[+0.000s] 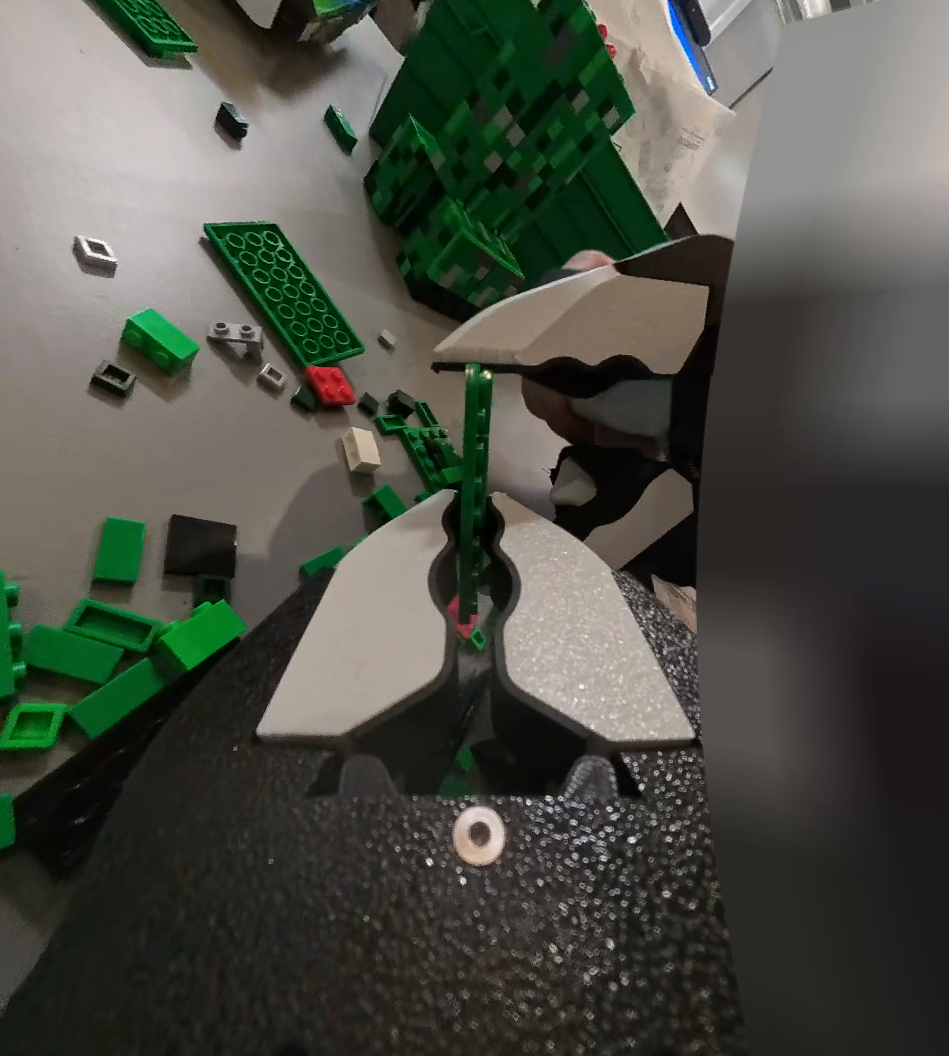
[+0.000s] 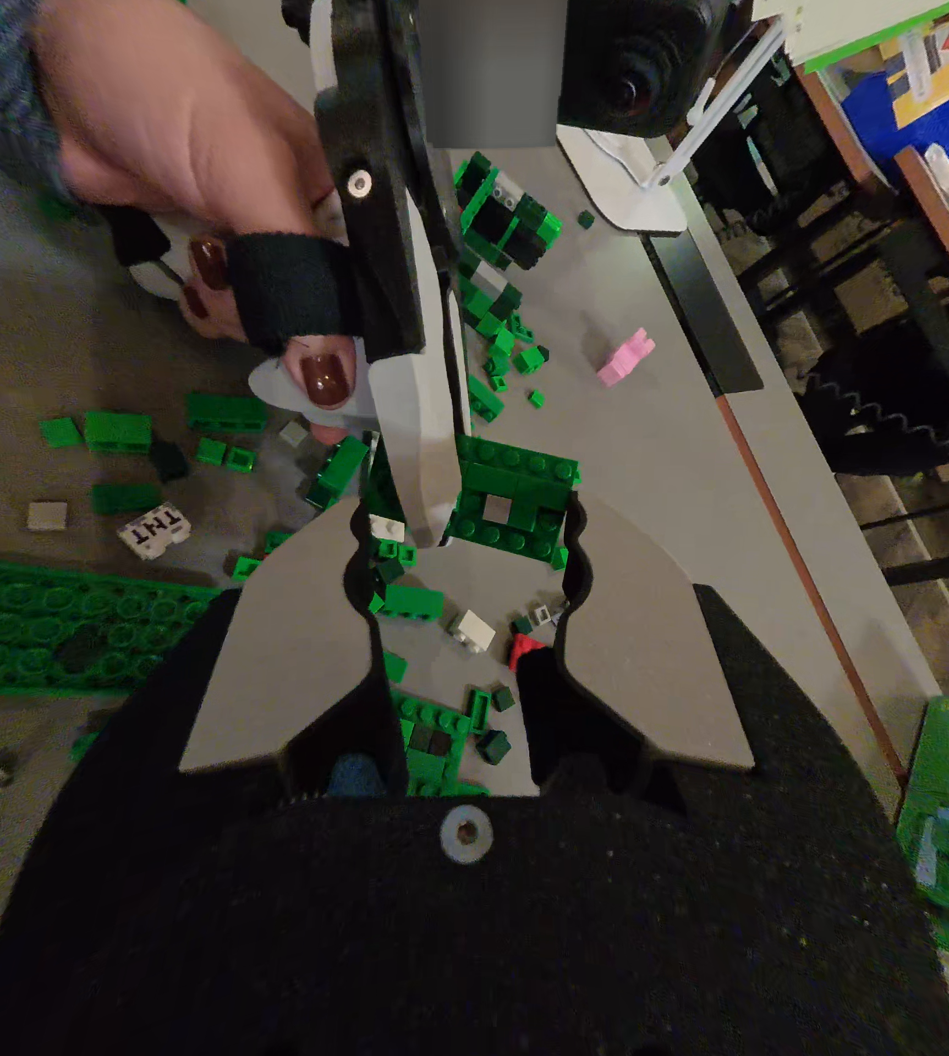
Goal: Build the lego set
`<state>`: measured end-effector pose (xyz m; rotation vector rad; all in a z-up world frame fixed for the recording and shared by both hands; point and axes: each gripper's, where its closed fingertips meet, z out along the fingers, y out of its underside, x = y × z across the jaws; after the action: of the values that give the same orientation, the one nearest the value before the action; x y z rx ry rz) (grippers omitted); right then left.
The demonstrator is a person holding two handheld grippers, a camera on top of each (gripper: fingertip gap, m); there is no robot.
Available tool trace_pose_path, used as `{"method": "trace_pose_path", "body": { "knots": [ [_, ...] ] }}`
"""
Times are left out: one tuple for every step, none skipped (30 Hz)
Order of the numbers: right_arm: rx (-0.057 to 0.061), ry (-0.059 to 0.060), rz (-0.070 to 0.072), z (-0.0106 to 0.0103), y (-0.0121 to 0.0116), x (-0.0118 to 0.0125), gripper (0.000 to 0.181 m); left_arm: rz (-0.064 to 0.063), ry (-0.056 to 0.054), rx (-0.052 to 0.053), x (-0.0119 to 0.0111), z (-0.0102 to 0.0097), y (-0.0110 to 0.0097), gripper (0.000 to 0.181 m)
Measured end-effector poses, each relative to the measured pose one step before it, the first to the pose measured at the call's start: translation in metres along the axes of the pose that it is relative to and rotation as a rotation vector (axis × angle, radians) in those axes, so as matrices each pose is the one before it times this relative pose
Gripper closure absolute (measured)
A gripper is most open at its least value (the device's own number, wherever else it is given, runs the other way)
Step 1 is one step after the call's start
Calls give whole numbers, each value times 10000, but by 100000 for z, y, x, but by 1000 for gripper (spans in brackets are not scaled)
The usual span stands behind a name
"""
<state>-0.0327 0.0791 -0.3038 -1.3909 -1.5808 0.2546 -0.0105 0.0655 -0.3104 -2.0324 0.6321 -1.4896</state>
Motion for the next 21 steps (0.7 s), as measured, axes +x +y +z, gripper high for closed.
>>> {"method": "trace_pose_path", "body": {
  "knots": [
    [-32, 154, -49, 102, -7, 60, 116, -77, -36, 42, -108, -61, -39, 176],
    [-33, 165, -92, 75, -27, 76, 117, -80, -11, 84, -78, -71, -100, 176],
    [-41, 112, -79, 69, -14, 42, 117, -57, -10, 30, -73, -42, -20, 176],
    [-18, 24, -47, 13, 3, 9, 117, -36, 21, 12, -4, -6, -11, 175],
    [36, -40, -4, -48, -18, -6, 117, -8, 62, -5, 59, 4, 5, 176],
    [66, -120, 23, -116, -39, -40, 117, 21, 114, -33, 156, 32, 48, 175],
    [138, -144, 58, -188, -109, -7, 117, 71, 157, 18, 252, 15, -38, 176],
    [159, -169, 78, -224, -107, -36, 117, 90, 156, -3, 251, 40, 9, 172],
    [157, -147, 94, -257, -56, 26, 118, 49, 137, -46, 201, 54, 37, 169],
    [185, -215, 63, -343, -33, -40, 126, -25, 208, 13, 225, 39, -65, 165],
    [318, -593, 87, -350, -232, -621, 156, -78, 159, 246, 113, -59, -424, 162],
    [446, -339, 218, -204, -506, -412, 167, 81, 422, 47, 457, -175, -126, 161],
    [158, -104, 43, -76, -186, -120, 167, 30, 195, -103, 190, -121, 97, 165],
    [-136, -60, -23, -12, 201, -39, 163, 94, 50, -188, 72, -56, 222, 169],
    [-294, -17, 20, 57, 491, 46, 155, 126, -228, -294, -277, -44, 329, 171],
    [-332, -15, 63, 116, 655, 82, 150, 215, -464, -229, -587, -132, 216, 171],
    [-263, -81, 102, 191, 643, 10, 150, 262, -457, -158, -569, -202, 109, 171],
    [-197, -118, 167, 283, 576, -44, 150, 184, -357, -76, -464, -220, 15, 172],
    [-192, -106, 159, 326, 555, -44, 149, 154, -229, 63, -328, -231, -148, 174],
    [-215, -112, 136, 287, 513, -76, 147, 73, -150, 176, -231, -282, -306, 175],
    [-153, -247, 169, 181, 335, -269, 144, -18, -1, 97, 17, -334, -293, 175]
  ]
}}
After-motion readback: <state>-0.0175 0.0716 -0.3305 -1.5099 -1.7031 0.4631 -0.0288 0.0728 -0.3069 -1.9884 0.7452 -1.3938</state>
